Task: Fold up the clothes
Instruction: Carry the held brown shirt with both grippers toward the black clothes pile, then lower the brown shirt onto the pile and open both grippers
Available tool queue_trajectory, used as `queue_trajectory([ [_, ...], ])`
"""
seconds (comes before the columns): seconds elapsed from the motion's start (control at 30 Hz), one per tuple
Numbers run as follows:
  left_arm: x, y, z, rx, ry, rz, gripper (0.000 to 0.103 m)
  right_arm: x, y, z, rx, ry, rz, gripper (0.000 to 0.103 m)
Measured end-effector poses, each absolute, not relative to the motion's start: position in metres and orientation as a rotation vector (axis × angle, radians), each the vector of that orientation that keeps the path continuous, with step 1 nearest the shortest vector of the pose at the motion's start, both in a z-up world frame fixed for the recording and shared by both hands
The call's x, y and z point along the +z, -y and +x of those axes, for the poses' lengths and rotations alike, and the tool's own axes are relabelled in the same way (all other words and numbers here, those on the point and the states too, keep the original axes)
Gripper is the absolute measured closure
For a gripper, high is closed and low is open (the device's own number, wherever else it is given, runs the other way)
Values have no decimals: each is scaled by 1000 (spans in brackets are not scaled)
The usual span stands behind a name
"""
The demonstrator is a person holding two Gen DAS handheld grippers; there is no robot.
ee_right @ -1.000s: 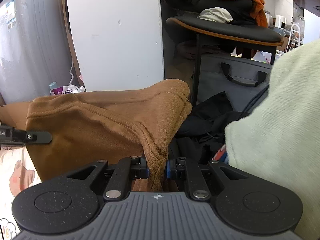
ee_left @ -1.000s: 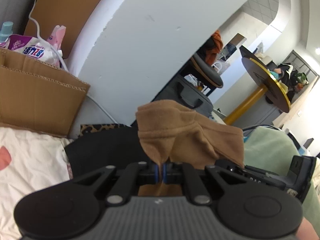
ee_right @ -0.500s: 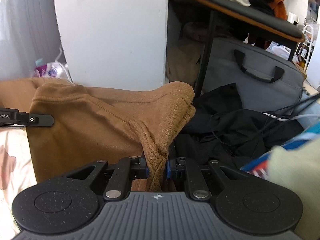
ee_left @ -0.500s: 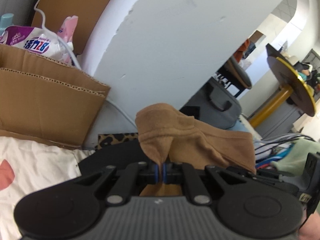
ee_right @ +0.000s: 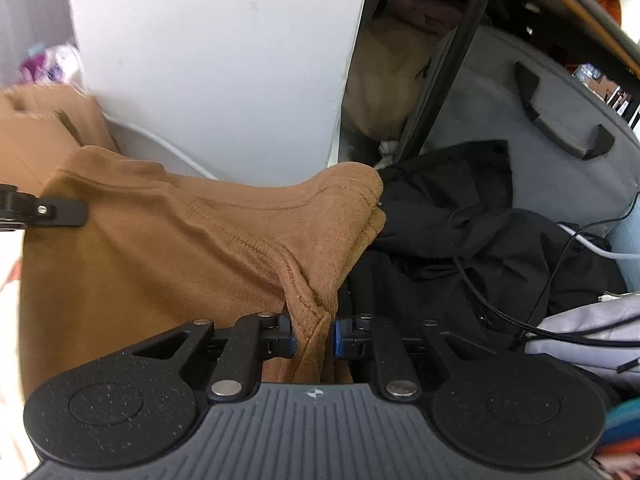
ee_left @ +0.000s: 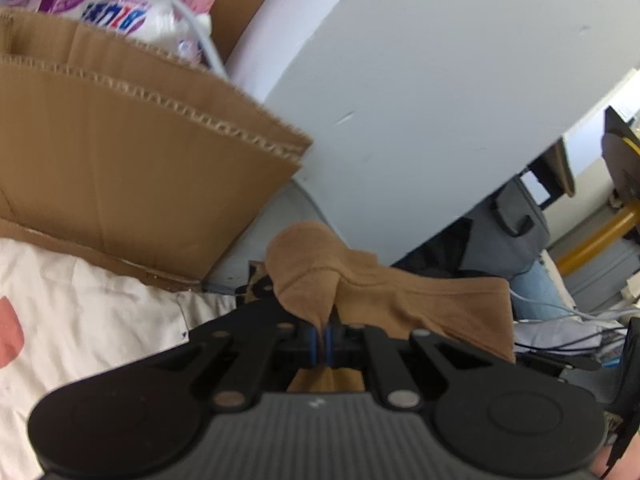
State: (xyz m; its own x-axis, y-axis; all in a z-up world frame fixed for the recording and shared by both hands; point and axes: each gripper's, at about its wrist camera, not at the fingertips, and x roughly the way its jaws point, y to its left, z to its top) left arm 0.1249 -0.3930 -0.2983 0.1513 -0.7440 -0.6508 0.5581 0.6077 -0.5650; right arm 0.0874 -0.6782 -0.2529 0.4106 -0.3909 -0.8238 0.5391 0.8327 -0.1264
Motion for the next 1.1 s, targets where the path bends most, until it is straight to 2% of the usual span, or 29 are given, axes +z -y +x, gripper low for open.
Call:
queue_trajectory([
  [0.3,-310,395,134,-911,-1056,-213,99,-287,702,111,-614,-1027,216,83],
  [0.37,-311,400,138,-901,-1079,-197,98,-284,707,110,-628,-1037,214,71],
  [0.4,-312,402,140,-894,-1104,-183,98,-282,709,109,-636,-1042,217,70],
  [0.53,-300,401,141,-906,-1094,-96,85,-256,725,103,-641,-1049,238,65],
  [0.73,-280,388,131,-922,-1047,-30,83,-207,707,91,-659,-967,123,65],
  [0.8,-277,381,128,-921,-1040,-40,77,-202,705,86,-650,-944,167,65],
  [0.9,-278,372,126,-904,-1055,-97,60,-208,697,80,-642,-933,223,65],
  [0.97,-281,369,123,-896,-1065,-109,34,-220,689,77,-677,-936,207,65],
  [1.03,-284,366,120,-888,-1075,-121,25,-233,685,72,-719,-936,217,65],
  [1.1,-286,364,116,-903,-1079,-126,22,-244,684,66,-744,-929,270,65],
])
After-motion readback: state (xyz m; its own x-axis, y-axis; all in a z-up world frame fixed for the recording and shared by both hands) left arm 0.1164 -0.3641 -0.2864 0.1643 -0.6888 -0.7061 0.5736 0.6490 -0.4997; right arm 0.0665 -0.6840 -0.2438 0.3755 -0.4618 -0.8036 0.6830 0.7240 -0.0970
